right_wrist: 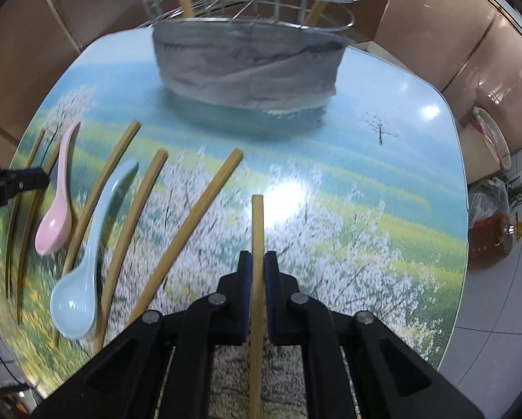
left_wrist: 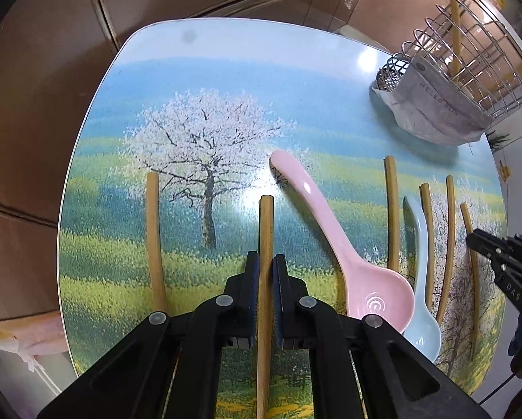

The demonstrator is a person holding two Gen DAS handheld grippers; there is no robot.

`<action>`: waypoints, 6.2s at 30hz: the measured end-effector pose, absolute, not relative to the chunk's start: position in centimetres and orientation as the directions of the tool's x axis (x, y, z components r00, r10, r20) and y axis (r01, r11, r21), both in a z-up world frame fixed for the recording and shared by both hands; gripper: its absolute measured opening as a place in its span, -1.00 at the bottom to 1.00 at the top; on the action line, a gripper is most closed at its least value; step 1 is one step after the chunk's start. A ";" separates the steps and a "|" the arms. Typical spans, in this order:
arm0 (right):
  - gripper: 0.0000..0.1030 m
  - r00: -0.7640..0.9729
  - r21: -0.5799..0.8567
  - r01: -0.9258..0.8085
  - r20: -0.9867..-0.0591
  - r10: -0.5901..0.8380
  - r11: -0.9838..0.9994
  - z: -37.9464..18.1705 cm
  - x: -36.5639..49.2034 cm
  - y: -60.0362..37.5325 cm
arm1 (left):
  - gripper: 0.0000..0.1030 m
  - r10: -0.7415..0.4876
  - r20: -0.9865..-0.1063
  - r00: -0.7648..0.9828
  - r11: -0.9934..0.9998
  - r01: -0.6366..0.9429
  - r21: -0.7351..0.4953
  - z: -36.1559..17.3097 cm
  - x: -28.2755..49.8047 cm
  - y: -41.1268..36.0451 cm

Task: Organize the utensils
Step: 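Close the left tool on a chopstick while the right tool grasps another, then lift both held chopsticks and carry them over the wire holder, then open the left tool into the holder while the right tool releases its chopstick, then move both open tools back down toward the remaining chopsticks on the table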

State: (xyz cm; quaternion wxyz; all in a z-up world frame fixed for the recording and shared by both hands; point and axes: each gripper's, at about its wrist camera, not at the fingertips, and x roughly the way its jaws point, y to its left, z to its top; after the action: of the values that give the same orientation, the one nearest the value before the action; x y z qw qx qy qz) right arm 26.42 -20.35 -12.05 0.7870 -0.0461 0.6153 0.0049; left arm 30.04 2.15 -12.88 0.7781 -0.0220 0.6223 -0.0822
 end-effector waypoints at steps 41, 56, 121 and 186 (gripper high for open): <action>-0.89 0.581 0.139 -0.067 -0.799 0.152 0.988 -3.1 14.4 -20.9 | -0.88 -0.240 -0.830 0.503 0.962 0.005 -0.274 -3.3 19.3 5.8; -0.89 0.810 0.110 -0.135 -0.560 0.174 0.985 10.7 14.6 -18.8 | -0.88 -0.360 -0.590 0.723 0.921 0.172 -0.351 12.5 19.1 2.2; -0.71 0.960 0.146 0.152 -0.257 -0.111 0.978 4.9 24.1 -24.0 | 0.10 -0.085 -0.321 0.943 0.990 0.044 -0.135 5.6 29.6 -7.6; -0.39 0.766 0.092 0.118 -0.642 -0.031 0.989 2.0 12.9 -18.3 | 0.38 0.042 -0.726 0.687 0.997 -0.080 -0.017 0.1 16.7 9.1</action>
State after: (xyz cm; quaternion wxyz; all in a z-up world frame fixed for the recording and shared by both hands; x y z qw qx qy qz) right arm 12.93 -18.33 1.98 0.9374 0.0637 0.3399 -0.0398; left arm 16.73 9.10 0.10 0.9180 -0.0238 0.3944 0.0333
